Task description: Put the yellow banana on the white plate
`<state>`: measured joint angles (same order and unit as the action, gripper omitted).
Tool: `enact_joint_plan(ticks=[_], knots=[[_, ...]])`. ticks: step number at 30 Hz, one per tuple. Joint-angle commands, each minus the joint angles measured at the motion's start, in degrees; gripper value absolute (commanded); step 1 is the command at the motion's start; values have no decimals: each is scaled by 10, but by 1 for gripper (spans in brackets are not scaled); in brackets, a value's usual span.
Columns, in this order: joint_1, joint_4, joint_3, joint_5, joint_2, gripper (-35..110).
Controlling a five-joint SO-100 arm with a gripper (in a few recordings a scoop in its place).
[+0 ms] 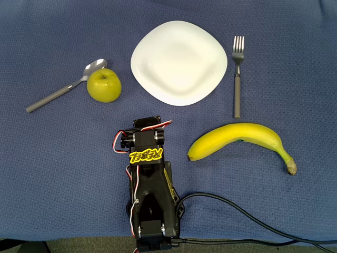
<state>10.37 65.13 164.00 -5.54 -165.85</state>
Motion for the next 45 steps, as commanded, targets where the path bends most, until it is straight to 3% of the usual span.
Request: enact_joint_plan(ticks=[1,25,38,45], knots=[[1,-31,-76,-1,62,4],[-18,-34,-84,-22,57,0],[-30,-25,-214,-114,176,1],[-55,-7,-306,-214,281,5]])
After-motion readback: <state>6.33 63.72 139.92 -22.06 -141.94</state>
